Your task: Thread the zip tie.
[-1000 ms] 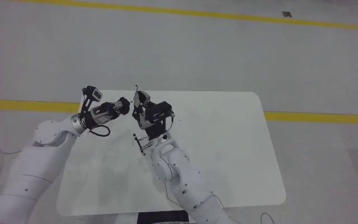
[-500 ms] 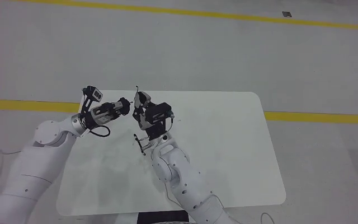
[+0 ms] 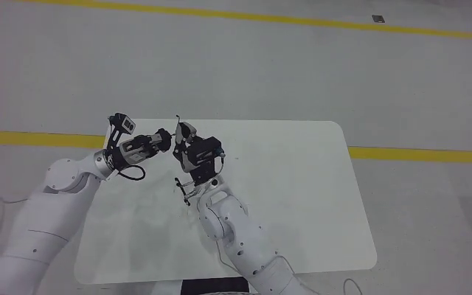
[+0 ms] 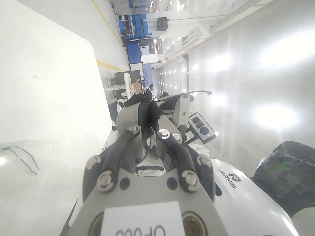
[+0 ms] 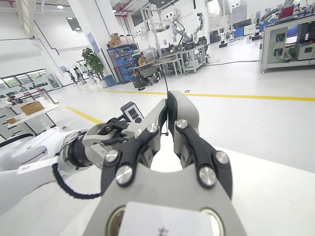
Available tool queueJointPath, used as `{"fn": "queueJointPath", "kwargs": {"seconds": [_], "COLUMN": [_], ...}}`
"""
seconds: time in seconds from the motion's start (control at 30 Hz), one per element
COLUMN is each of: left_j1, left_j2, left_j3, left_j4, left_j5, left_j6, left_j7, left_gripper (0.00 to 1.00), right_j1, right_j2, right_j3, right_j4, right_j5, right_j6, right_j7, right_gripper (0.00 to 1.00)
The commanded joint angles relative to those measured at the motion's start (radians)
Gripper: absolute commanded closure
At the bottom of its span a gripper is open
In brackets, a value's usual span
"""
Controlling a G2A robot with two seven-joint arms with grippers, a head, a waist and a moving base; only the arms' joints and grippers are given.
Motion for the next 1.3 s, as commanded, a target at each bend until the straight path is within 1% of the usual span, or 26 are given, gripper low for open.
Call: {"fn": "queueJointPath", "kwargs": {"seconds": [0.0, 0.3, 0.67, 1.0, 1.27], "left_j1": [0.0, 0.0, 0.0, 0.0, 0.0], "left_j2": [0.0, 0.0, 0.0, 0.0, 0.0], "left_j3": [0.0, 0.0, 0.0, 0.0, 0.0], "left_j4": [0.0, 0.0, 0.0, 0.0, 0.0], "left_j5": [0.0, 0.0, 0.0, 0.0, 0.0], "left_j6": [0.0, 0.0, 0.0, 0.0, 0.0], "left_j7": [0.0, 0.0, 0.0, 0.0, 0.0], "left_gripper": [1.0, 1.0, 1.0, 1.0, 1.0], "right_j1": [0.002, 0.015, 0.011, 0.007, 0.011], "right_j2": [0.0, -0.002, 0.0, 0.003, 0.003], "right_j3": [-0.001, -0.009, -0.01, -0.007, -0.014], "right_j4": [0.002, 0.015, 0.017, 0.011, 0.022], "right_j5": [0.001, -0.005, -0.007, -0.013, -0.01], "right_j6": [0.0, 0.006, 0.017, 0.01, 0.007], "right_j7": [-0.001, 0.004, 0.008, 0.017, 0.031], "right_gripper": [1.0, 1.0, 1.0, 1.0, 1.0]}}
